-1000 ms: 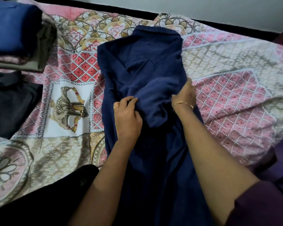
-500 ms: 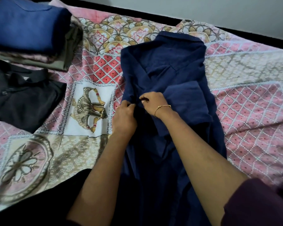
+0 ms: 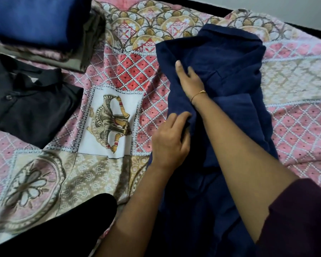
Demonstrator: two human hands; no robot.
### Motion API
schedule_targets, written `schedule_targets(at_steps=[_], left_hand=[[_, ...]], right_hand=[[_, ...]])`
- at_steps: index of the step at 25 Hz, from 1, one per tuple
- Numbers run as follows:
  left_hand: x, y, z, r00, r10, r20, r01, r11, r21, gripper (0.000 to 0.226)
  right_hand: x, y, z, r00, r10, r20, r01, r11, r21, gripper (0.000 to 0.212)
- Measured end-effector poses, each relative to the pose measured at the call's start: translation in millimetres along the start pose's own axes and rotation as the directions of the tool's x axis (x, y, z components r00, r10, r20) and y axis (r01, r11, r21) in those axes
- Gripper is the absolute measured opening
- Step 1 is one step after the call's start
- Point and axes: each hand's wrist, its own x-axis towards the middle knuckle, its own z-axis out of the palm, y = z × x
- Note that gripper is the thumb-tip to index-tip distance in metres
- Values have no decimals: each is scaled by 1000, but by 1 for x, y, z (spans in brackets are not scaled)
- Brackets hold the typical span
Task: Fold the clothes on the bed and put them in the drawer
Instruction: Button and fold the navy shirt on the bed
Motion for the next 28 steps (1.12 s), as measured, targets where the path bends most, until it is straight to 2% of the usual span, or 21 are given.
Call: schedule_targets(at_steps=[1, 2, 3, 5, 6, 8, 10, 12, 14, 15, 17, 18, 19, 21, 22, 23, 24, 25, 26, 27, 28], left_hand=[[-1, 3, 6, 998, 46, 38, -46, 999, 4, 34], [-1, 6, 11, 993, 90, 82, -90, 996, -4, 36], [-2, 8, 17, 982, 124, 144, -122, 992, -20, 38], [-4, 12, 27, 940, 148, 307, -144, 989, -35, 45], [-5, 12, 30, 913, 130, 386, -134, 991, -16, 49], [-5, 15, 36, 873, 74, 482, -105, 994, 37, 58], [-4, 17, 40, 849, 36, 527, -90, 993, 77, 66], [-3, 18, 42, 822, 22, 570, -85, 993, 84, 72], [-4, 18, 43, 803, 18, 595, -69, 996, 63, 75], [-4, 19, 43, 799, 17, 601, -61, 997, 53, 75], [-2, 20, 41, 797, 12, 604, -53, 997, 50, 75], [-1, 22, 41, 796, 10, 605, -53, 997, 54, 76], [0, 26, 41, 797, 3, 604, -53, 996, 65, 77], [-1, 36, 45, 812, -37, 582, -28, 994, 103, 79], [-1, 39, 49, 819, -67, 570, -15, 990, 138, 79], [-2, 41, 54, 818, -92, 568, -18, 982, 186, 78], [-3, 41, 59, 813, -101, 573, -37, 974, 224, 75], [-3, 41, 61, 811, -103, 576, -34, 975, 221, 68], [-3, 40, 60, 831, -90, 549, 16, 990, 138, 60], [-4, 39, 56, 871, -73, 486, 81, 997, 5, 56], [-6, 38, 51, 911, -67, 407, 116, 988, -97, 53]], right_hand=[[4, -1, -6, 999, -10, 47, 9, 1000, 18, 58], [8, 1, -12, 999, -40, 33, 38, 998, 56, 46], [12, 4, -18, 997, -68, -36, 72, 992, 105, 35], [18, 15, -32, 981, 1, -193, 30, 987, 157, 39], [18, 21, -38, 960, 56, -274, -21, 991, 130, 36], [16, 31, -43, 906, 57, -420, -101, 991, -83, 21], [9, 29, -39, 871, -117, -478, 17, 978, -207, 37], [9, 21, -29, 869, -310, -387, 167, 917, -361, 61], [13, 15, -22, 884, -344, -315, 188, 881, -435, 63], [18, 15, -23, 887, -300, -351, 164, 915, -369, 57], [31, 23, -31, 856, -111, -504, 119, 993, -17, 53], [35, 30, -36, 831, -12, -556, 118, 981, 155, 51], [37, 33, -40, 816, 24, -577, 125, 968, 217, 49], [33, 31, -43, 787, -87, -610, 127, 992, 23, 43], [31, 30, -43, 790, -204, -578, 134, 978, -161, 42], [27, 28, -43, 828, -315, -464, 122, 908, -400, 42], [20, 29, -41, 889, -360, -281, 146, 807, -572, 42], [14, 31, -40, 935, -336, -112, 200, 762, -616, 41], [7, 35, -40, 957, -288, -32, 218, 789, -575, 40], [-4, 41, -41, 960, -275, -44, 220, 845, -488, 38], [-15, 50, -42, 937, -326, -125, 258, 889, -379, 36]])
